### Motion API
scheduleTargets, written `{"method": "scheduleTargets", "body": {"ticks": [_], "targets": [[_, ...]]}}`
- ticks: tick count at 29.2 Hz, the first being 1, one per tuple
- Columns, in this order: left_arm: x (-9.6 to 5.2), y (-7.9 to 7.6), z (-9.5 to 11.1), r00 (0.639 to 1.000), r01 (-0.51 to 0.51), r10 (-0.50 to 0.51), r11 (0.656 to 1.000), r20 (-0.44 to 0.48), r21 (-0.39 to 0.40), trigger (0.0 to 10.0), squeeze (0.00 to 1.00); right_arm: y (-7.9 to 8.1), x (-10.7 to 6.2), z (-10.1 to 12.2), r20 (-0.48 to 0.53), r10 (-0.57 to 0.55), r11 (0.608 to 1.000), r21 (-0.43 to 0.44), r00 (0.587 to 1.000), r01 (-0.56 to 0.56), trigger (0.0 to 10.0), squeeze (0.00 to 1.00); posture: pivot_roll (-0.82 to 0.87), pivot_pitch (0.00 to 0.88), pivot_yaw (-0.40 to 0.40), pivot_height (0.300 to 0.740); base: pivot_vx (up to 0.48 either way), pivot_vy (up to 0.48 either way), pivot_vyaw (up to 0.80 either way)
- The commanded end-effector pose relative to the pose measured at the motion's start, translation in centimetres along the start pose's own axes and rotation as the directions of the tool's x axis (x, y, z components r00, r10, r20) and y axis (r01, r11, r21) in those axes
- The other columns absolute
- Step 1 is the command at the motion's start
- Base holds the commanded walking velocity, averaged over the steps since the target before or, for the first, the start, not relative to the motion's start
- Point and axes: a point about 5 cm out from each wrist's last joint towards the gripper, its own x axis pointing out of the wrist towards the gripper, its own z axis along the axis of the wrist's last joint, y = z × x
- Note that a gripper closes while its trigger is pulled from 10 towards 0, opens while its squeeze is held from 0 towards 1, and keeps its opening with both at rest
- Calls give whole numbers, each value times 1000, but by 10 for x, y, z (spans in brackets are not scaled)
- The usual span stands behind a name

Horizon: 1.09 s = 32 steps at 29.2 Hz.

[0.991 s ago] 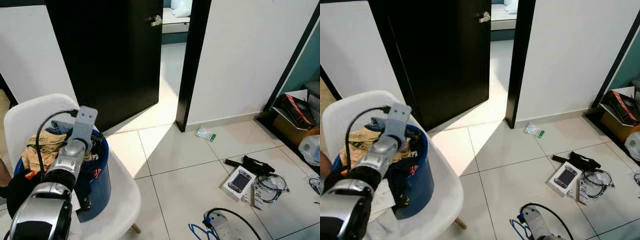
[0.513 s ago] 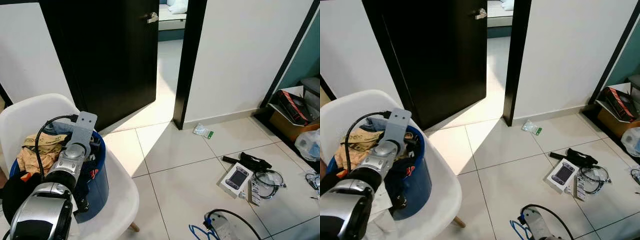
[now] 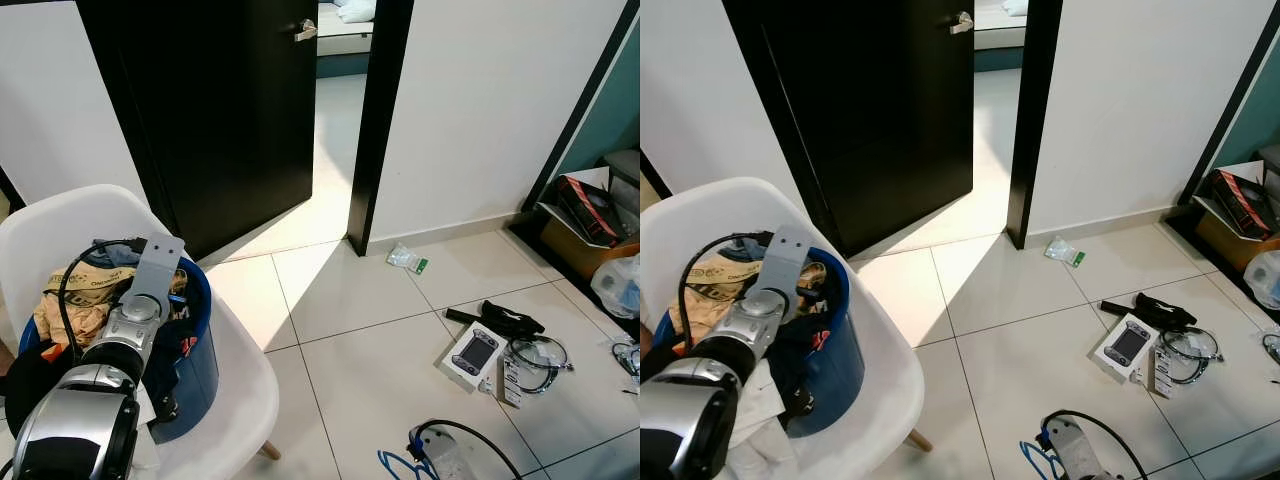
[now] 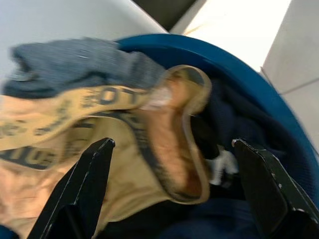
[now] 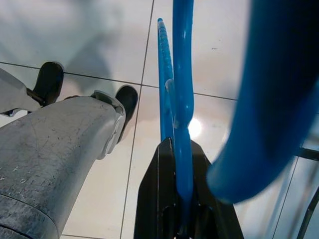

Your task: Hang hanger

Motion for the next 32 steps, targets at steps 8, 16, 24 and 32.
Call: {"method": "scheduleTargets", "body": {"ticks": [8,16,24,32], "targets": [[-2,-7,-16,999,26,-23,997,-50,68,10000,0,1,0,-1,4,-1,1000,-21,1000,1,10000,0,-105,93,3,740,0,0,0],[-2,-4,-20,998,13,-7,995,-59,103,0,0,2,0,-2,5,-2,1000,-21,1000,2,10000,0,-109,96,5,740,0,0,0],[-3,0,-26,997,-3,9,997,-80,71,10000,0,1,0,-2,5,-3,1000,-22,1000,3,10000,0,-109,99,4,740,0,0,0],[-4,-5,-28,997,33,-27,997,-75,74,10000,0,1,0,-2,4,-4,1000,-23,1000,4,10000,0,-116,102,2,740,0,0,0]]}}
